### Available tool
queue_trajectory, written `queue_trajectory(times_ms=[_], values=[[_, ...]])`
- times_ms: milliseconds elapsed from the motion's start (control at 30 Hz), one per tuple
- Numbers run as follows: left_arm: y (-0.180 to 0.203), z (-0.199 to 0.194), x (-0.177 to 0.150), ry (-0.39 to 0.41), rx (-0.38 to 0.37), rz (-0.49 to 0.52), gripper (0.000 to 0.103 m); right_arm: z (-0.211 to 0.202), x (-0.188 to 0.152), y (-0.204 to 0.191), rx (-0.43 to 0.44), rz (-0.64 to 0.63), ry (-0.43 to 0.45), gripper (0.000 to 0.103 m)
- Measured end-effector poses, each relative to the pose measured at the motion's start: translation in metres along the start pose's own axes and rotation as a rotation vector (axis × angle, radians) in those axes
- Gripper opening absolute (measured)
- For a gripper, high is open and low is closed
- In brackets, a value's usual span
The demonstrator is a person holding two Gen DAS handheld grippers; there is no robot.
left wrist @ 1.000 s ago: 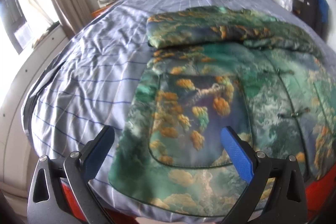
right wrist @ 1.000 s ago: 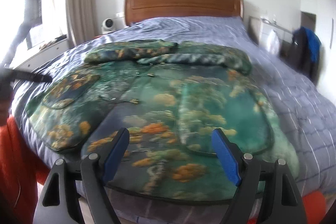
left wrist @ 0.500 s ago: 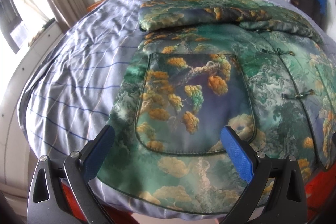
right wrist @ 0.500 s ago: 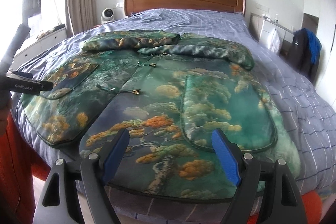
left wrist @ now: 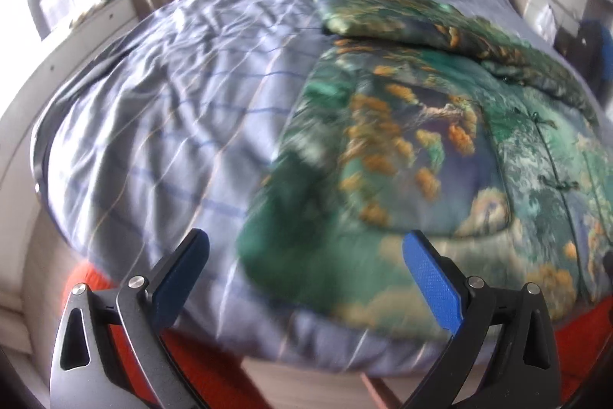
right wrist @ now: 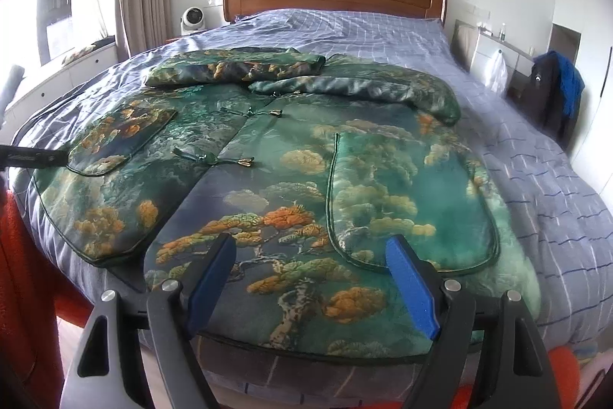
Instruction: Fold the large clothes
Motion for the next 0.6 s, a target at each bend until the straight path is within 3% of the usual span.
queue_trajectory(times_ms=[233, 333, 433, 533, 600], values=[[-0.011, -0.053, -0.023, 0.066, 0.031, 0.09, 0.101, -0.02, -0.005, 0.005, 0.037, -0.064, -0.056, 0.08], [-0.012, -0.058, -0.008, 0.091, 0.0, 0.135, 0.101, -0.032, -0.007, 0.008, 0.069, -0.127, -0.113, 0.08], [-0.007, -0.053, 0.017, 0.123, -0.045, 0.135, 0.101, -0.039, -0.007, 0.008, 0.062, -0.19, -0.117, 0.08], [0.006, -0.048, 0.044, 0.141, -0.145, 0.129, 0.101, -0.041, -0.003, 0.009, 0.044, -0.137, -0.07, 0.08], [0.016, -0.049, 0.052, 0.156, -0.173, 0.14, 0.101, -0.042, -0.001, 0.011, 0.043, -0.085, -0.054, 0.08]])
Point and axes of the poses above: each gripper's, at about its wrist camera, not at the fingertips, and z roughly the way its jaws point, y to its right, x to its top, the point moved 1 cm from there along z, roughly the way its jaws point, and after that the axes turned 13 degrees about z, right-handed, at the moved point
